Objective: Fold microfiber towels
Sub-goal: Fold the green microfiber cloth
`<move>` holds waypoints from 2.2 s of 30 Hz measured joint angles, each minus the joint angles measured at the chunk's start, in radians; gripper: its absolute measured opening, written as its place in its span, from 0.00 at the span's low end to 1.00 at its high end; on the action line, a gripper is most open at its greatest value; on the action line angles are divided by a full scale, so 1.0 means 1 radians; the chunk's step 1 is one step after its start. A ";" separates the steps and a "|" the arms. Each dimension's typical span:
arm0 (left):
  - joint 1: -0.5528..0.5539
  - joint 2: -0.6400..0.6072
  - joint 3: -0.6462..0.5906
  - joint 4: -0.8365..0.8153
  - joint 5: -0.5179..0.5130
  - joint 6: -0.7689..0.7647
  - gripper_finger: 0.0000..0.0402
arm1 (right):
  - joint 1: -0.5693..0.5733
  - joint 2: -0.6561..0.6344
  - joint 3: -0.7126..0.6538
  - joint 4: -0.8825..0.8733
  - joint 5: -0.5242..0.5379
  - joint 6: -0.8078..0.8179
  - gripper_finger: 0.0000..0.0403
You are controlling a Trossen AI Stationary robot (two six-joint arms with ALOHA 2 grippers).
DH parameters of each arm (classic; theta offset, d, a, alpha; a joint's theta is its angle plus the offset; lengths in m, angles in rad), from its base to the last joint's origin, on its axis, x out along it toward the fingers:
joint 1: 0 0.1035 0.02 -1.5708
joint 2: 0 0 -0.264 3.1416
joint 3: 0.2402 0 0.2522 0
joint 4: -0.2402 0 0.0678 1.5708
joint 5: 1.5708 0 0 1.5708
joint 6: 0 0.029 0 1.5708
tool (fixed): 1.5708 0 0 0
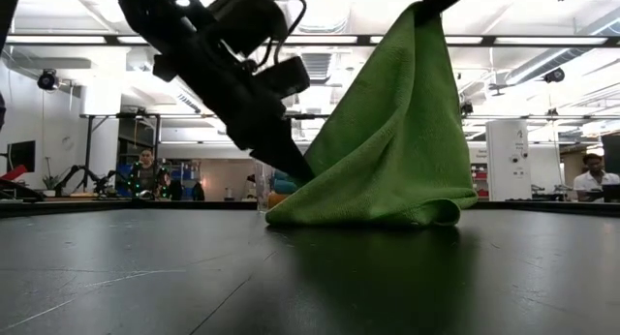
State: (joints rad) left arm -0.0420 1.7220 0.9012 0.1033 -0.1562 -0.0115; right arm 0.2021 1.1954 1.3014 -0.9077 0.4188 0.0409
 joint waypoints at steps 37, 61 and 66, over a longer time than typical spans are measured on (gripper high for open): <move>0.082 -0.410 0.822 -0.992 -0.162 0.126 0.00 | -0.057 -0.003 0.512 -0.239 0.141 -0.281 0.02; -0.178 -0.280 0.838 -1.122 0.218 0.017 0.00 | 0.049 0.005 0.386 -0.413 -0.454 0.097 0.02; -0.304 -0.187 0.807 -1.055 0.219 -0.076 0.00 | 0.204 0.005 0.249 -0.334 -0.476 0.228 0.02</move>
State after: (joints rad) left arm -0.3460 1.5347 1.7085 -0.9513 0.0624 -0.0873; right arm 0.4065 1.1999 1.5508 -1.2420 -0.0574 0.2685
